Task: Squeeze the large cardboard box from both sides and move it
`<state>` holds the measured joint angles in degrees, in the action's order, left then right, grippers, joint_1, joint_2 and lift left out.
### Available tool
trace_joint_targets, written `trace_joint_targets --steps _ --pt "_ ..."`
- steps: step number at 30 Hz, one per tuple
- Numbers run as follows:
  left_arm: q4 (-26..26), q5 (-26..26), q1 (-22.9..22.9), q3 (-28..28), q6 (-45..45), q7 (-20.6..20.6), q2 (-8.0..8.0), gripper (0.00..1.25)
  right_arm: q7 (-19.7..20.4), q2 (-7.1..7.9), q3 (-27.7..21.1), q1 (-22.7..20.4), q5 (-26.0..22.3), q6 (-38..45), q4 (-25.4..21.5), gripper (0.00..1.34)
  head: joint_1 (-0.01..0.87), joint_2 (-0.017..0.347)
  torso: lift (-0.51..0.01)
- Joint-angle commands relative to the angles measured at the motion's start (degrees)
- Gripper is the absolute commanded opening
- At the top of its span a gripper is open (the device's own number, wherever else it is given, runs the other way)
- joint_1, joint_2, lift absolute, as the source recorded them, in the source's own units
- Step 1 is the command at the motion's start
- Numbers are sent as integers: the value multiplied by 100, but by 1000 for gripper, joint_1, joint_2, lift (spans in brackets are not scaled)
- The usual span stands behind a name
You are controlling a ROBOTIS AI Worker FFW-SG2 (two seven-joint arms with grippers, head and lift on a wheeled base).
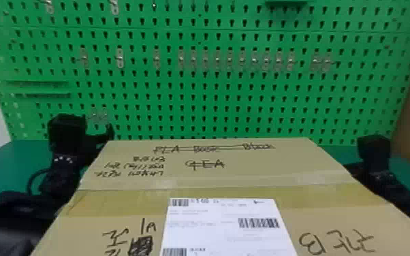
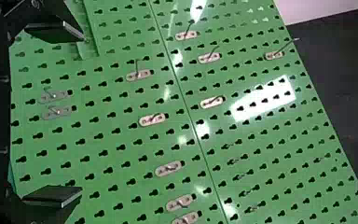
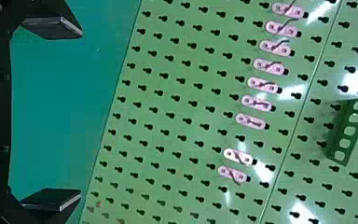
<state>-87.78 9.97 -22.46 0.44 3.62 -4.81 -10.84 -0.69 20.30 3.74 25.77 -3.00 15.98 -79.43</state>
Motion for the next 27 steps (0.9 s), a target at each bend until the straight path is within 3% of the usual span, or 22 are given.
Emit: trace_joint_targets --steps 1,6,13,27 --pt "-81 -66 58 53 25 15 -32 1121 -98 53 -172 -72 -96 28 -82 1236 398 51 -209" --pt "-90 -101 58 79 34 15 -24 1121 -124 0 -269 -54 -96 -25 -82 1236 398 51 -209" --pt "-90 -215 49 53 34 77 -59 1121 -186 229 -75 -37 -131 19 -82 1236 398 51 -209" --pt "-160 -171 155 114 113 200 -182 1121 -239 361 -207 -186 -104 116 -178 1236 398 51 -209"
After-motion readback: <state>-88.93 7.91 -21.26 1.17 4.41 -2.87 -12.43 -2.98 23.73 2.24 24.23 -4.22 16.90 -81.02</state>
